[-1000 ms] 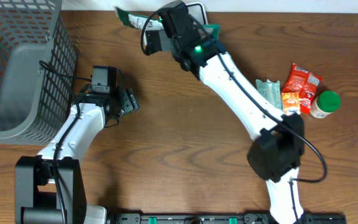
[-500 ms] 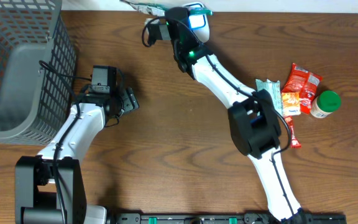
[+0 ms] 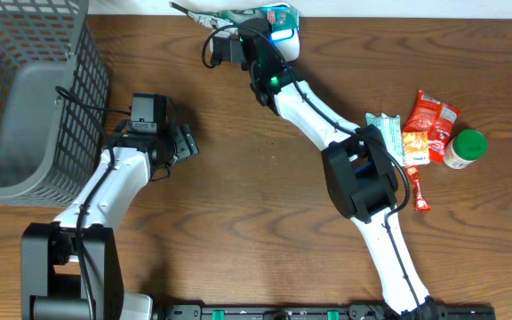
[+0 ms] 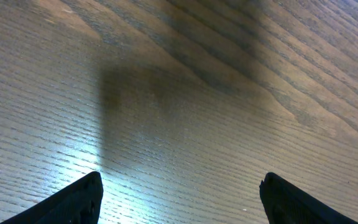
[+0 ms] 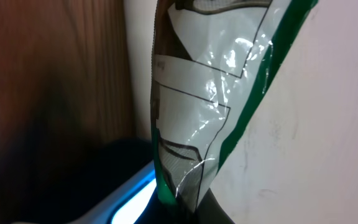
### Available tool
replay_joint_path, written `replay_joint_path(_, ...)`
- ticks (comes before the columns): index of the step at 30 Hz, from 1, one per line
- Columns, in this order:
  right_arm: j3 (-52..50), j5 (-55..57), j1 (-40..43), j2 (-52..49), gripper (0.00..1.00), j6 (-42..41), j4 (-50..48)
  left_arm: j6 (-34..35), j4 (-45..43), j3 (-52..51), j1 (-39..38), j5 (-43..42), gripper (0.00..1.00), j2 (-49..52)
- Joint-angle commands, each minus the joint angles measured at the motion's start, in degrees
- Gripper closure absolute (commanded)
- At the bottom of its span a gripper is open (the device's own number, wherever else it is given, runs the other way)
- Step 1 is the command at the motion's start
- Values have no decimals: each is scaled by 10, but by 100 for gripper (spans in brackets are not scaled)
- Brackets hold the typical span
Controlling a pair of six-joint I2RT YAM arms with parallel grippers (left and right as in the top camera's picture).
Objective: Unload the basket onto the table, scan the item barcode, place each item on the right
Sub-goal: 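Hold the gloves pack under the white scanner with the right gripper, then carry the gloves pack right and release it beside the tissue pack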
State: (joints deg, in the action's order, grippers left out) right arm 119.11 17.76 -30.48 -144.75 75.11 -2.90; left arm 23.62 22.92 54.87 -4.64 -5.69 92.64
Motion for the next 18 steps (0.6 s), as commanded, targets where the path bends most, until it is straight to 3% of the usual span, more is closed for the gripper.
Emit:
replay_joint_path(1, 8, -16, 2, 0, 99, -83, 1, 1, 1, -2, 2, 1, 18, 2)
replay_joint_path(7, 8, -12, 9, 10, 99, -135, -2, 1, 1, -2, 2, 1, 18, 2)
replay_joint_path(12, 8, -32, 16, 78, 99, -217, 4, 0, 0, -2, 2, 1, 17, 2)
replay_joint_path(18, 8, -61, 31, 207, 99, -395, 178, 0, 0, -2, 2, 1, 17, 2)
